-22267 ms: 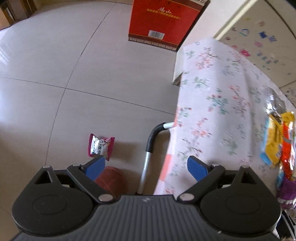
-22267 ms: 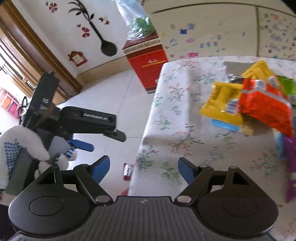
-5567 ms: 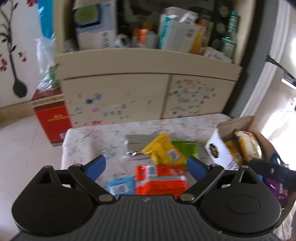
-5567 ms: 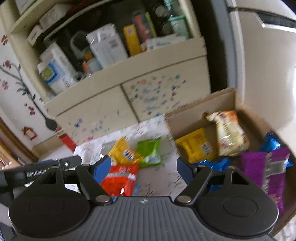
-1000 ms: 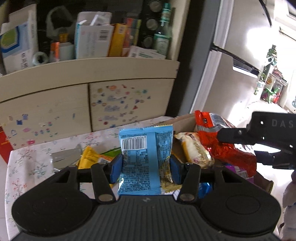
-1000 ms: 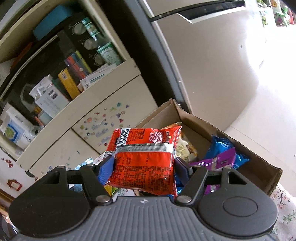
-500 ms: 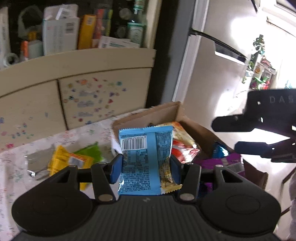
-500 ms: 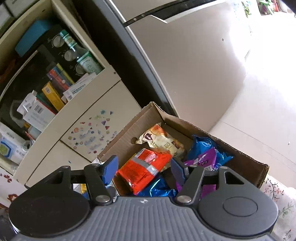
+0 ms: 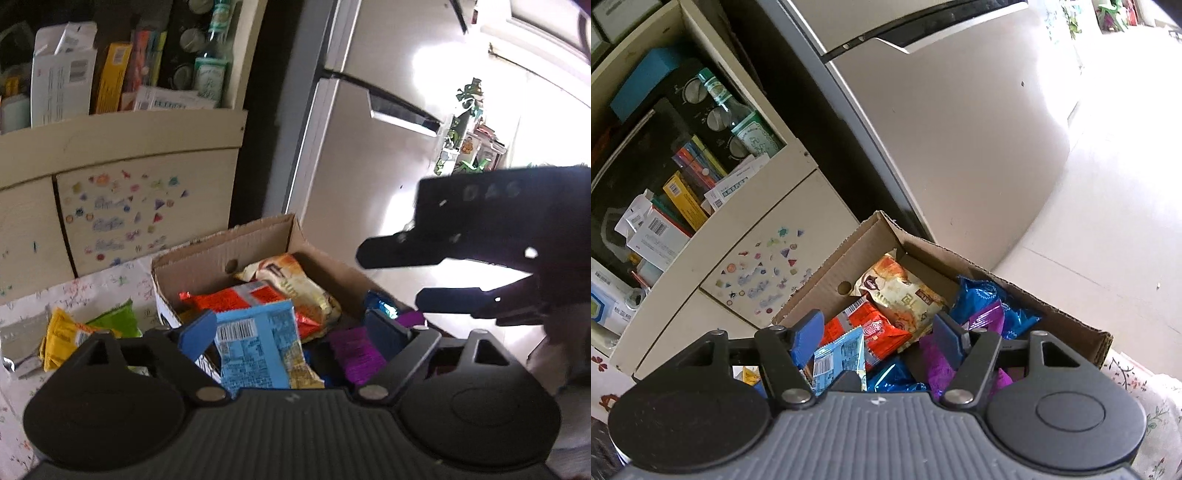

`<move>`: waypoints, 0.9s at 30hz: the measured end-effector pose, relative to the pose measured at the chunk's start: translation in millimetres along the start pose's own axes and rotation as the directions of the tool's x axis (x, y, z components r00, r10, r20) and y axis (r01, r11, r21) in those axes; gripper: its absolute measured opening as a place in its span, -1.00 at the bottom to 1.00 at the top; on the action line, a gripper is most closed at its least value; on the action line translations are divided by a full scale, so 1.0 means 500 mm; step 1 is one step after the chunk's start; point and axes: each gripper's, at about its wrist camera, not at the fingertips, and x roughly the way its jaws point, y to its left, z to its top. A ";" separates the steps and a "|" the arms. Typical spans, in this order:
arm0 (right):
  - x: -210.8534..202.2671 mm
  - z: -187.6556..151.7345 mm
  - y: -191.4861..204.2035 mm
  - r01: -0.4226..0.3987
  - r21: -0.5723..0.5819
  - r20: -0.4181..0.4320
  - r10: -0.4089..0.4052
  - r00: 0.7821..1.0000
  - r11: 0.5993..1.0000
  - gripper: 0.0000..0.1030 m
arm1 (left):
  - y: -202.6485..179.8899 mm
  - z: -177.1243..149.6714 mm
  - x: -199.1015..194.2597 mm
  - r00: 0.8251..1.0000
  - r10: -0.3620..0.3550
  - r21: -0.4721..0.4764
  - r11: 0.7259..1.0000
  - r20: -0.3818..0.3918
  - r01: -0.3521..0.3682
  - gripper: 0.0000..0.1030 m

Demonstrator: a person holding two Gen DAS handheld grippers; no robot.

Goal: Organize snacks
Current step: 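Open the left tool over the box while the right tool releases the red bag, then grasp the blue-and-yellow bag with the left tool while the right tool grasps the yellow bag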

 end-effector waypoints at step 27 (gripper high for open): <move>0.029 -0.064 0.128 -0.253 -0.223 -0.108 0.234 0.966 0.941 0.59 | 0.273 -0.058 -0.100 0.952 0.233 -0.235 0.932 -0.196 -0.277 0.80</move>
